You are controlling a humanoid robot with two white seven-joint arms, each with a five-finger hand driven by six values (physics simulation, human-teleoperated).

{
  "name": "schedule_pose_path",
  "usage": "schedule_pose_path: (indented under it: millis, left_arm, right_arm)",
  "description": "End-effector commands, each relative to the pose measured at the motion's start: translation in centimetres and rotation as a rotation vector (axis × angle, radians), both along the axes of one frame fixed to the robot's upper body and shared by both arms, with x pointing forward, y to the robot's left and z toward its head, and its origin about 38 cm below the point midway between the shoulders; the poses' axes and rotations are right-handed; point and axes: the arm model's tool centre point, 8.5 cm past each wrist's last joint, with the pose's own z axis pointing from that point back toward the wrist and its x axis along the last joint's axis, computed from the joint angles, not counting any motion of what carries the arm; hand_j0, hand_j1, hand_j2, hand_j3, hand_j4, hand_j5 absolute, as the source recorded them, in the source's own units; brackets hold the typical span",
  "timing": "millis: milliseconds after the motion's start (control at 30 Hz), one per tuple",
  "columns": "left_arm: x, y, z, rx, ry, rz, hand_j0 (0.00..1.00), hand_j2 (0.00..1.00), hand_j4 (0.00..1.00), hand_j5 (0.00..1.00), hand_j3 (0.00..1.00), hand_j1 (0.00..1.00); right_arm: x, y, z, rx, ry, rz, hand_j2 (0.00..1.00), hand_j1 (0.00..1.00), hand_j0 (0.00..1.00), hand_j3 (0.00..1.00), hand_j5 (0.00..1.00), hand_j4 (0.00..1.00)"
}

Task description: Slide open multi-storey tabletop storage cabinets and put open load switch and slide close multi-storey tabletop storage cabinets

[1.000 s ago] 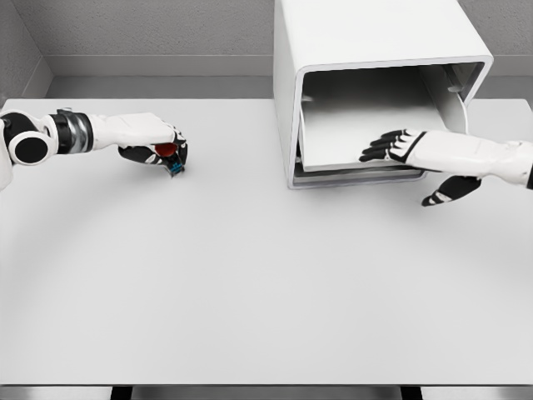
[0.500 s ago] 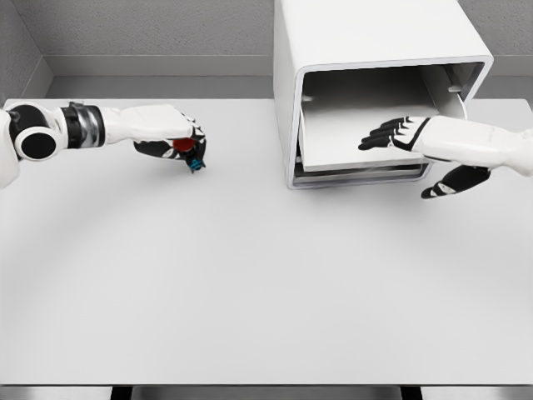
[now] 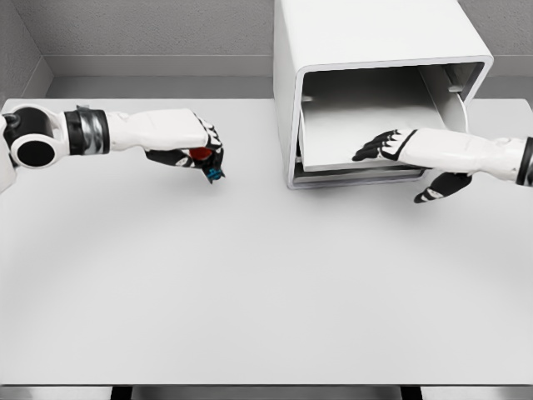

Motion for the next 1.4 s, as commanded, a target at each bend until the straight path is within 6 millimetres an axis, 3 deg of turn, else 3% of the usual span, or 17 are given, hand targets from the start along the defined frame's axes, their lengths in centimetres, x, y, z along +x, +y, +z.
schedule_pose_path:
  millis: [0,167,367,733,833,933,1100,1300,1367]
  left_arm:
    - [-0.9,0.0,0.5,-0.01,-0.002,-0.022,0.45,0.45,0.45,0.45,0.45,0.45]
    - [-2.0,-1.1,0.7,-0.019,-0.002,-0.069,0.45,0.45,0.45,0.45,0.45,0.45]
    - [-2.9,-2.2,1.1,-0.024,-0.008,-0.114,0.45,0.45,0.45,0.45,0.45,0.45]
    - [-4.0,-4.5,4.2,-0.04,-0.069,-0.203,0.45,0.45,0.45,0.45,0.45,0.45]
    - [-4.4,-4.7,4.8,-0.041,-0.08,-0.221,0.45,0.45,0.45,0.45,0.45,0.45]
    - [-4.8,-5.2,5.9,-0.039,-0.106,-0.246,0.45,0.45,0.45,0.45,0.45,0.45]
    - [-4.8,-5.4,6.8,-0.038,-0.127,-0.254,0.45,0.45,0.45,0.45,0.45,0.45]
    - [-4.8,-5.5,7.1,-0.033,-0.135,-0.258,0.45,0.45,0.45,0.45,0.45,0.45]
    - [-4.8,-5.5,7.1,-0.034,-0.134,-0.257,0.45,0.45,0.45,0.45,0.45,0.45]
  right_arm:
    - [-0.2,-0.6,0.1,-0.006,0.004,-0.011,1.0,1.0,1.0,1.0,1.0,1.0]
    - [-0.9,-0.5,-0.4,-0.007,0.019,-0.001,1.0,1.0,1.0,1.0,1.0,1.0]
    - [-3.2,-1.4,1.2,-0.03,0.002,0.02,1.0,1.0,1.0,1.0,1.0,1.0]
    - [-4.8,-3.6,2.8,-0.064,-0.013,-0.013,1.0,1.0,1.0,1.0,1.0,1.0]
    - [-4.9,-3.8,3.6,-0.053,-0.032,-0.022,1.0,1.0,1.0,1.0,1.0,1.0]
    - [-4.7,-4.6,6.4,0.015,-0.068,-0.061,1.0,1.0,1.0,1.0,1.0,1.0]
    - [-4.6,-3.9,5.5,0.017,-0.044,-0.043,1.0,1.0,1.0,1.0,1.0,1.0]
    - [-2.7,-0.4,2.6,-0.011,-0.051,0.041,1.0,1.0,1.0,1.0,1.0,1.0]
    - [-1.8,-1.5,2.4,-0.017,-0.05,-0.002,1.0,1.0,1.0,1.0,1.0,1.0]
